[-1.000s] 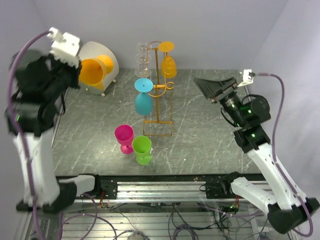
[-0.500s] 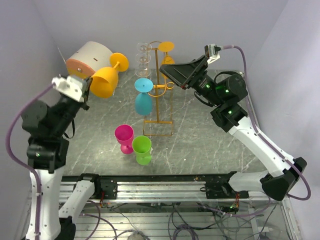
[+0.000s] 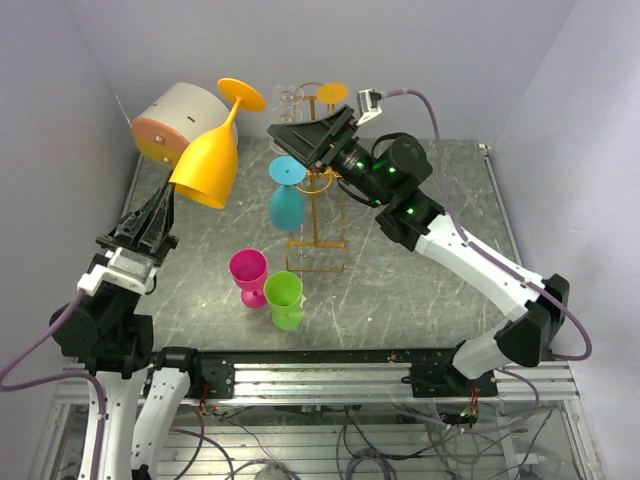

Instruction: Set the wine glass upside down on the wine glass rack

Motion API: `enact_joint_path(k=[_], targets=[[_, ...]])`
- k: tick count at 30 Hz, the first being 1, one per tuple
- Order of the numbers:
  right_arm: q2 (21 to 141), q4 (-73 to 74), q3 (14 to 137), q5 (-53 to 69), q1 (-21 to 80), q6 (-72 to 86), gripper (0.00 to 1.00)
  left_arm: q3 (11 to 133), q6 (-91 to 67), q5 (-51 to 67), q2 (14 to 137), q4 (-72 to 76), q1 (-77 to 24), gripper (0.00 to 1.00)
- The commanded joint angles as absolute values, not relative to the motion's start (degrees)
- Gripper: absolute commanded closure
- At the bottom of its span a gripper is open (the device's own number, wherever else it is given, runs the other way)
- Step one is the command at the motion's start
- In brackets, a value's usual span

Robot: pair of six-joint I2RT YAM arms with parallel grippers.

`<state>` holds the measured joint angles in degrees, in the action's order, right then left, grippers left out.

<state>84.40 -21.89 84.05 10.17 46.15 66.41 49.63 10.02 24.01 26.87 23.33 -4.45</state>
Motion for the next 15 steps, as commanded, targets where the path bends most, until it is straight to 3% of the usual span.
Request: enact_joint_path(k=[1, 5, 11, 15], targets=[[87.08, -24.74, 89.69, 7.48, 49.25, 63.27, 0.22, 48.02, 5.95, 25.96, 25.76, 32.71, -2.35, 0.93], [89.91, -29.93, 90.38, 7.26, 51.16, 64.94, 0.26, 45.98, 4.74, 27.41, 25.28, 35.43, -0.88, 0.93], [93.53, -42.97, 88.44, 6.07, 52.87, 69.57, 0.43, 44.44, 3.60, 27.12, 25.77, 38.13, 0.99, 0.93], [95.29, -46.89, 88.75, 4.84, 53.85, 70.22, 0.48, 43.92, 3.36, 27.17, 26.16, 39.63, 1.05, 0.93]])
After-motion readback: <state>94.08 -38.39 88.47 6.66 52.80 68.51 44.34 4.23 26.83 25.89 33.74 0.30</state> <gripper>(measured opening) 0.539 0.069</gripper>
